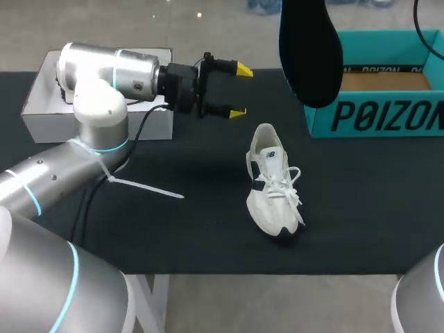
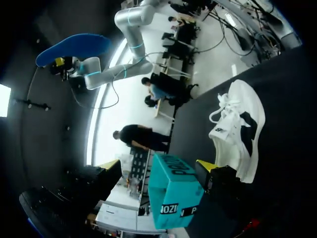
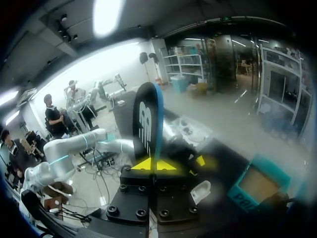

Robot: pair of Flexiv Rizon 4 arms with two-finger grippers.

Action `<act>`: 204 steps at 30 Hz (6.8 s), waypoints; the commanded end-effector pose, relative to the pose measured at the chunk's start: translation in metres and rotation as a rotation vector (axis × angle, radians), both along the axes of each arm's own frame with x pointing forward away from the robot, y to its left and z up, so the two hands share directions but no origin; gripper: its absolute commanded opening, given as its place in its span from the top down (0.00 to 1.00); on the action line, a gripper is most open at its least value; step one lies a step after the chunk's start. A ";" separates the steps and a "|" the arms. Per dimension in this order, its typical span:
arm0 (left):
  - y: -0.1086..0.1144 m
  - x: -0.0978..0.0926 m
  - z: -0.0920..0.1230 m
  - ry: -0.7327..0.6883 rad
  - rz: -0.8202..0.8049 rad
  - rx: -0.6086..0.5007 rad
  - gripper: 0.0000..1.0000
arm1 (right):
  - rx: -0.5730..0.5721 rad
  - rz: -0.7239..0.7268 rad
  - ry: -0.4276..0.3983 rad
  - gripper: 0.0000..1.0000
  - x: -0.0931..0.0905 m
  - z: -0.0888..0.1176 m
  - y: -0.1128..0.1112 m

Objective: Take the shoe out of the shoebox, open the shoe tongue, remove and reinsert the insole, then place the shoe into the shoebox

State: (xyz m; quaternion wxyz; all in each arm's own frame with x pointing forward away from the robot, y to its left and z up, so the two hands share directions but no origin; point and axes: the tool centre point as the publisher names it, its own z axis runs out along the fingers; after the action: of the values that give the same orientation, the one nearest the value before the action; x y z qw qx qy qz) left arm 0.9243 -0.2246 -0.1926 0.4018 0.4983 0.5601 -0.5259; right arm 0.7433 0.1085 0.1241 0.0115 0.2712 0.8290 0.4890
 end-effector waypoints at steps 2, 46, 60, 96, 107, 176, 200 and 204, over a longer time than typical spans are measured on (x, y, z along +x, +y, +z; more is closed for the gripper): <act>-0.029 -0.024 0.027 -0.228 0.049 0.014 0.00 | -0.001 0.001 0.002 1.00 0.002 0.000 0.001; -0.053 -0.017 0.058 -0.390 0.008 -0.129 0.00 | -0.001 0.001 0.002 1.00 0.002 0.000 0.001; -0.053 -0.017 0.058 -0.390 0.008 -0.129 0.00 | 0.161 -0.092 0.296 1.00 0.046 -0.052 -0.094; -0.041 -0.028 0.057 -0.410 0.031 -0.130 0.00 | 0.099 -0.095 0.802 1.00 0.153 -0.218 -0.051; -0.036 -0.038 0.054 -0.417 0.052 -0.118 0.00 | 0.078 -0.067 0.833 1.00 0.170 -0.222 -0.019; -0.029 -0.032 0.043 -0.437 -0.010 -0.078 1.00 | -0.178 -0.235 0.601 0.00 0.103 -0.159 -0.062; -0.042 -0.024 0.033 -0.422 0.006 -0.068 1.00 | -0.519 -0.314 0.397 0.00 0.041 -0.096 -0.049; -0.041 -0.023 0.032 -0.420 0.002 -0.064 1.00 | -0.499 -0.331 0.382 0.00 0.034 -0.092 -0.049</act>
State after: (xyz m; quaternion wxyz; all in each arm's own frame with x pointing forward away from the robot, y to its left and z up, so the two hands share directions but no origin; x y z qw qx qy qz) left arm 0.8998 -0.2645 -0.1598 0.5271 0.5817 0.4482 -0.4277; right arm 0.7885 0.0640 0.0330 -0.0142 0.4739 0.8583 0.1963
